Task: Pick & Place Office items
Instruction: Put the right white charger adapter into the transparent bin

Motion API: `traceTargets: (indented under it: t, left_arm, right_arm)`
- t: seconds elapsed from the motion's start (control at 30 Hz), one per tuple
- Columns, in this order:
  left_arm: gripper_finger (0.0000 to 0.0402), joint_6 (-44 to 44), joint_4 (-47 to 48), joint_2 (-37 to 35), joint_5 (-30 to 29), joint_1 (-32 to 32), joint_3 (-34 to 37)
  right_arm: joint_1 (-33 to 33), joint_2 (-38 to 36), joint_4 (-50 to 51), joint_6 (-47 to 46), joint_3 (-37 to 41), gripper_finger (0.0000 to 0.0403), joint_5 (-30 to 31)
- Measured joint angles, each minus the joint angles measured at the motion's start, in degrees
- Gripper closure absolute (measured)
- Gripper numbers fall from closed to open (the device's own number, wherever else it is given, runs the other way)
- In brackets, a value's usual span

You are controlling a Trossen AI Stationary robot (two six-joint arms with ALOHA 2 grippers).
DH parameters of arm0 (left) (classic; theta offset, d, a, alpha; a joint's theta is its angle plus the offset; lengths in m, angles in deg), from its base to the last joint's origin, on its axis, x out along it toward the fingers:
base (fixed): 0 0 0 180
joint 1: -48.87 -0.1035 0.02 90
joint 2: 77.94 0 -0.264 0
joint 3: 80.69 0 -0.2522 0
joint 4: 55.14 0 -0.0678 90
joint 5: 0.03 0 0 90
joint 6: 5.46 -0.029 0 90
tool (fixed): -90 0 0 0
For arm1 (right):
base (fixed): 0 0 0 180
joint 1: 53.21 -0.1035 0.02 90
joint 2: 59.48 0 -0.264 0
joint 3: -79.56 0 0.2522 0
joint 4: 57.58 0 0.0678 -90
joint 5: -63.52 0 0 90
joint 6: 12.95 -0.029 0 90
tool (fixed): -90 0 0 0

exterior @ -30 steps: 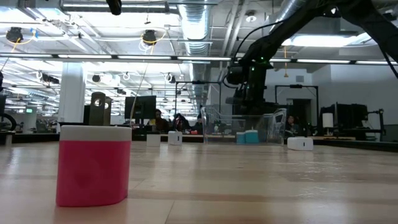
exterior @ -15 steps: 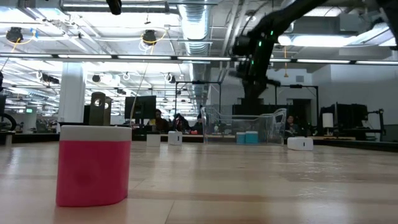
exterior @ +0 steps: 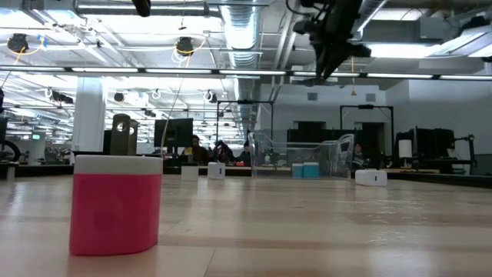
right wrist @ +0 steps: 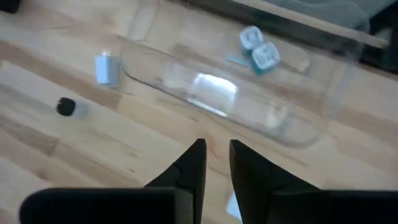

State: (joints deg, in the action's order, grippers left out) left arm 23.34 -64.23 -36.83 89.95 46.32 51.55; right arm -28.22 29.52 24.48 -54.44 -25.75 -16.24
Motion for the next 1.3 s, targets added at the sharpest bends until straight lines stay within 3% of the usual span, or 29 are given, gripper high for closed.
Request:
traceTargets:
  t: [0.2, 0.37, 0.53, 0.63, 0.8, 0.93, 1.3]
  left_arm:
    - [0.022, 0.02, -1.15, 0.0, 1.51, 0.0, 0.0]
    - [0.022, 0.02, -1.64, 0.0, 2.41, 0.0, 0.0]
    - [0.022, 0.19, -1.64, 0.0, 3.4, 0.18, 0.0]
    - [0.022, 0.16, -1.66, 0.0, 3.34, 1.2, 0.0]
    - [0.022, 0.25, -1.69, -0.02, 3.05, 2.26, 0.0]
    - [0.022, 1.72, -1.68, 0.0, 3.03, 2.3, 0.0]
    - [0.022, 3.38, -1.71, 0.0, 1.3, 2.25, 0.0]
  right_arm:
    - [-8.47, -0.36, 6.25, -11.77, 0.0, 0.0314, 6.07]
    - [-12.97, 1.33, 6.61, -18.06, 2.51, 0.0234, 6.36]
    - [-14.67, 0.54, 5.51, -25.6, 13.51, 0.014, 4.4]
    - [-15.55, -2.05, -1.79, -29.35, 22.45, 0.0111, 0.73]
    - [-15.97, -6.32, -15.42, -36.88, 36.01, 0.0109, -2.8]
    - [-15.61, -8.32, -19.92, -40.34, 41.91, 0.0116, -2.88]
    - [-11.21, -3.22, -25.69, -36.26, 44.59, 0.0116, -4.6]
